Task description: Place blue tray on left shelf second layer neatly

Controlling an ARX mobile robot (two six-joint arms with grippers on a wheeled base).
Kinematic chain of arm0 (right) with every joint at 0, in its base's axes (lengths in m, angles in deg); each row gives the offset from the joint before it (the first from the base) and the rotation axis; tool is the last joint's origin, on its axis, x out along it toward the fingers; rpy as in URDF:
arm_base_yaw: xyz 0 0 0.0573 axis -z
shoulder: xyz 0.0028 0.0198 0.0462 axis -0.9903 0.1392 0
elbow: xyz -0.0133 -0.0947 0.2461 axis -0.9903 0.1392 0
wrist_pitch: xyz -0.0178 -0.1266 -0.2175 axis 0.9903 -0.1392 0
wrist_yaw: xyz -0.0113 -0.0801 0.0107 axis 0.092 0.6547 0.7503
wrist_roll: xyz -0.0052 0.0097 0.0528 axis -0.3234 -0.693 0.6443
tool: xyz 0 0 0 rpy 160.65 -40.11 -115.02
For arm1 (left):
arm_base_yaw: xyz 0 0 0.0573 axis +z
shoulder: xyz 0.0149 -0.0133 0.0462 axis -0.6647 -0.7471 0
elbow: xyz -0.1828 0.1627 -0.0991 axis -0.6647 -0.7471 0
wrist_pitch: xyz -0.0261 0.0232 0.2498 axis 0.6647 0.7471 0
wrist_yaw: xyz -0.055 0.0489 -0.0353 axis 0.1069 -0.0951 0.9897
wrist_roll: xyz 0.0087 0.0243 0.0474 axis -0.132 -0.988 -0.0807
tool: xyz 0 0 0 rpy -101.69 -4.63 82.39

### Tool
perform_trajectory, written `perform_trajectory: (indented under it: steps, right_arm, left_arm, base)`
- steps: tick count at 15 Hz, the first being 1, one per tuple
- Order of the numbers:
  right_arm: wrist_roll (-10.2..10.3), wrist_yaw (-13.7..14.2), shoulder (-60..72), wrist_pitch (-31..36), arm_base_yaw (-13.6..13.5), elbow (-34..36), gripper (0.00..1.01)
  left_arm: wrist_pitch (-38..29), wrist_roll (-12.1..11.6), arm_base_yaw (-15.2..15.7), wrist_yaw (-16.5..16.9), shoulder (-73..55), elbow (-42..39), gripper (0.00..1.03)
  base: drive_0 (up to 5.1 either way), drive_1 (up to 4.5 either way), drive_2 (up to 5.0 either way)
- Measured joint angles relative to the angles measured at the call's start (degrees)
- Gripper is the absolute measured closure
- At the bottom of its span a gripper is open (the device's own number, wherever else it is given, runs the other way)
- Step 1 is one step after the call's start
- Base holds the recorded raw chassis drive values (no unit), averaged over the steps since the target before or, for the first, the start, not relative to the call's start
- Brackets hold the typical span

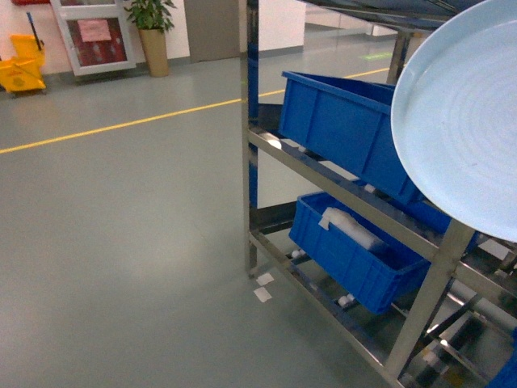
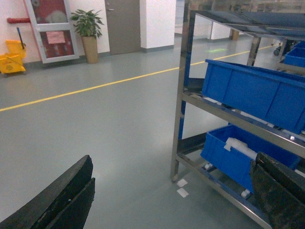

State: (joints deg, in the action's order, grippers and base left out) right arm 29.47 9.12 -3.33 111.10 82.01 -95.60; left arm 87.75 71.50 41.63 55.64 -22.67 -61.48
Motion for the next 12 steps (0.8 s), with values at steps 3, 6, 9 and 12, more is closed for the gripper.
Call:
perform_trajectory:
  steps: [3,6,9,12]
  right_arm:
    - [0.0,0.0,0.0,0.1,0.0,0.0,0.99]
    - [0.0,0.0,0.0,0.1,0.0,0.0,0.99]
    - [0.0,0.0,0.0,0.1,0.0,0.0,0.99]
    - [0.0,0.0,0.0,0.1,0.0,0.0,0.99]
  left_arm:
    - [0.0,0.0,0.0,0.0,0.0,0.0,0.05]
    - [0.0,0.0,0.0,0.0,0.0,0.0,0.05]
    - [0.0,0.0,0.0,0.0,0.0,0.0,0.05]
    - [0.0,0.0,0.0,0.0,0.0,0.0,0.05]
  base:
    - [-1.6,1.33,-4.5]
    - [-1.6,1.33,-4.5]
    - [-1.6,1.33,-4.5]
    - [-1.6,1.33,-4.5]
